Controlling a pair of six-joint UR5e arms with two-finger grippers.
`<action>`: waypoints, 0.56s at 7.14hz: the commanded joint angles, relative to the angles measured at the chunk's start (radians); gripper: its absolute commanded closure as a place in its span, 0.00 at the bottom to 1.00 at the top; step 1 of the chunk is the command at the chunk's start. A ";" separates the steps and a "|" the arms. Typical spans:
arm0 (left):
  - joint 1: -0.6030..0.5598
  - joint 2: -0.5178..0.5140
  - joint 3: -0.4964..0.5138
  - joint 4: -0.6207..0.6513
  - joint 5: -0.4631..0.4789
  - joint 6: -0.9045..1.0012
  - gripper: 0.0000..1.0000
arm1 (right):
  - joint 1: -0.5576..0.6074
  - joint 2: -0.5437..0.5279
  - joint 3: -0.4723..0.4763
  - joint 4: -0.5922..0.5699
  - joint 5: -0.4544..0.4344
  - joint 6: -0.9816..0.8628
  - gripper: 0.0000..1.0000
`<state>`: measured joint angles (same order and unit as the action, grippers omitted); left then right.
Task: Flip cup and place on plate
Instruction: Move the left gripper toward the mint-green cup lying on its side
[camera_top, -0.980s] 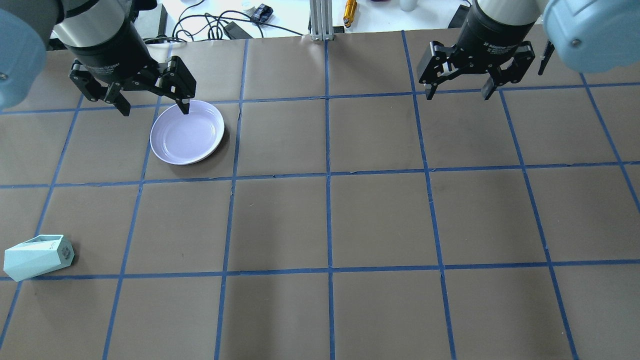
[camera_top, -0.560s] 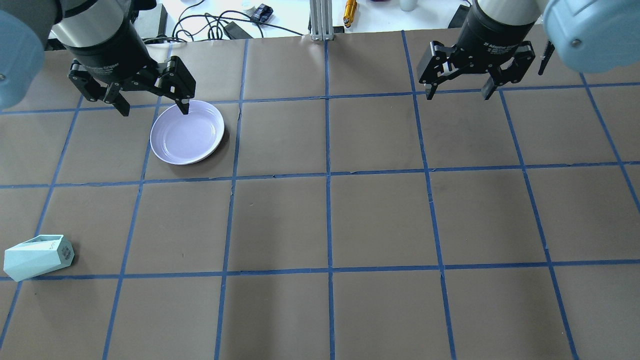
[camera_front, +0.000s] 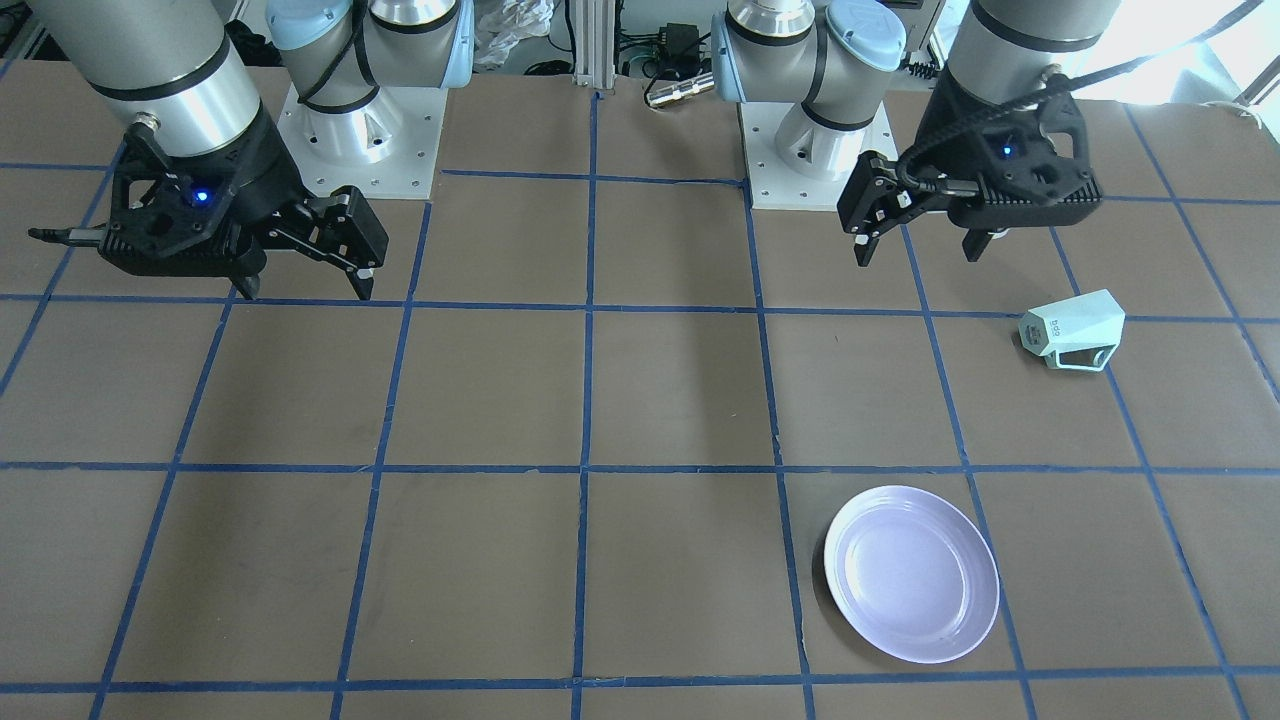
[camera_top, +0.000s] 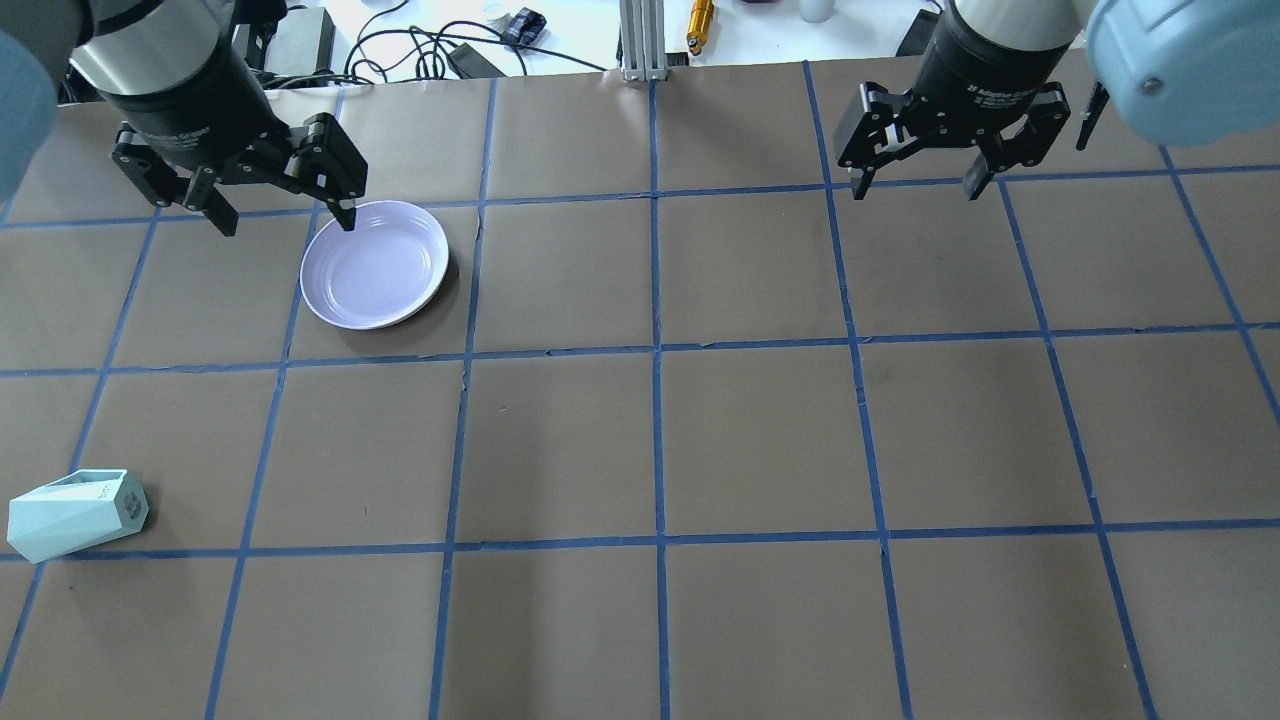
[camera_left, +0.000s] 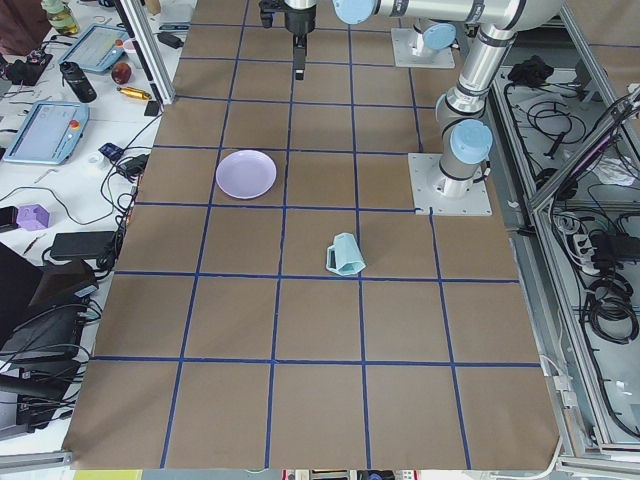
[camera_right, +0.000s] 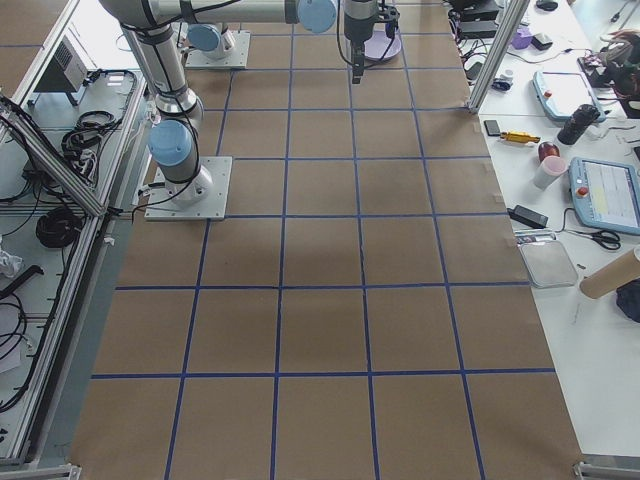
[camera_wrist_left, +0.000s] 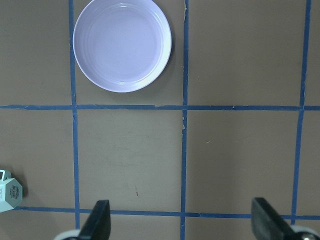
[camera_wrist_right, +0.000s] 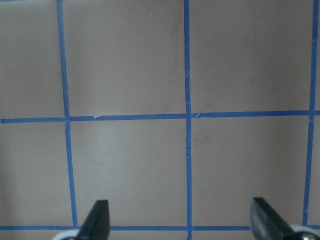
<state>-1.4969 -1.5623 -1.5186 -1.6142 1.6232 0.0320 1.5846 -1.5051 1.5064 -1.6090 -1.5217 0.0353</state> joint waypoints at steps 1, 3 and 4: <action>0.152 0.014 0.003 -0.097 -0.002 0.188 0.00 | 0.000 0.000 0.000 0.000 0.000 0.000 0.00; 0.292 0.014 0.001 -0.147 0.003 0.370 0.00 | 0.000 -0.001 0.000 0.000 0.000 0.000 0.00; 0.367 0.008 -0.003 -0.148 0.001 0.493 0.00 | 0.000 0.000 0.000 0.000 0.000 0.000 0.00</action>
<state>-1.2224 -1.5495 -1.5177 -1.7495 1.6246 0.3845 1.5846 -1.5054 1.5064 -1.6092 -1.5217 0.0352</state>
